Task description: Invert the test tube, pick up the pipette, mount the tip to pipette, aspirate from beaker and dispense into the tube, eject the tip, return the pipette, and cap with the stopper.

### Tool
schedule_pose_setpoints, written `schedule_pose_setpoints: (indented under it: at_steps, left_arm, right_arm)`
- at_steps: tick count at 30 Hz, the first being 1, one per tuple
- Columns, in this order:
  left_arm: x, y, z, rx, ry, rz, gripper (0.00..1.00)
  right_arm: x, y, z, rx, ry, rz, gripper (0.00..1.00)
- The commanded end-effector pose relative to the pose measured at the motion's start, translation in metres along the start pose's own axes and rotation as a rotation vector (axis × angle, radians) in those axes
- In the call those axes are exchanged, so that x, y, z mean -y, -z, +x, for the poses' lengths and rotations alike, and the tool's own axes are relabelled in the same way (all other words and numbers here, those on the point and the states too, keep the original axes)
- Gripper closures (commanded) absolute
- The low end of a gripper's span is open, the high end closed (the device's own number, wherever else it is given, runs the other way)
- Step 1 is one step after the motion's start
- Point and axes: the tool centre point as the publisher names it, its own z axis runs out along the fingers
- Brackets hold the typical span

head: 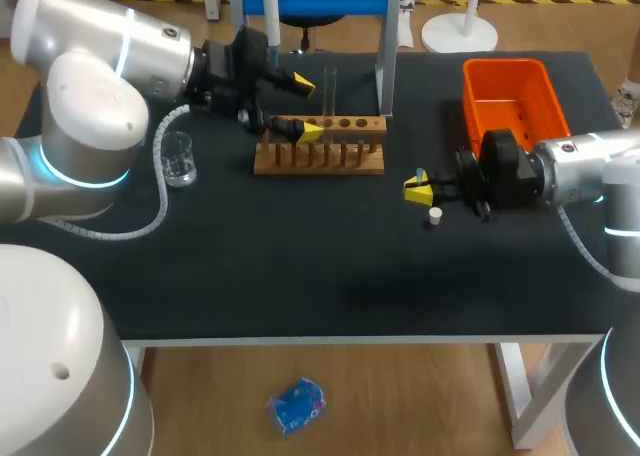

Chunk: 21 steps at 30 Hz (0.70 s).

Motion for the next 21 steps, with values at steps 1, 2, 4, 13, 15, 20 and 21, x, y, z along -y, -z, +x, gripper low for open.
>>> schedule_pose_setpoints:
  at_steps: [1,2,4,13,15,20,21]
  left_arm:
    - [-0.002,0.022,0.012,0.186,0.052,0.012,0.0]
    - [-0.003,0.026,0.009,0.212,0.062,0.019,0.0]
    - [-0.004,0.033,0.003,0.277,0.088,0.028,0.0]
    - [-0.019,0.066,-0.037,0.483,0.19,0.061,0.0]
    - [-0.02,0.07,-0.044,0.526,0.205,0.067,0.0]
    - [-0.02,0.073,-0.064,0.626,0.236,0.051,0.0]
    - [-0.02,0.072,-0.069,0.641,0.241,0.051,0.0]
  right_arm:
    - [0.0,0.001,0.0,0.0,0.0,0.001,1.0]
    - [0.0,0.001,0.0,0.0,0.0,0.001,1.0]
    - [0.0,0.001,0.0,0.0,0.0,0.001,1.0]
    - [0.0,0.001,0.0,0.0,0.0,0.001,1.0]
    - [0.0,0.001,0.0,0.0,0.0,0.001,1.0]
    - [0.0,0.001,0.0,0.0,0.0,0.001,1.0]
    - [0.0,0.001,0.0,0.0,0.0,0.001,1.0]
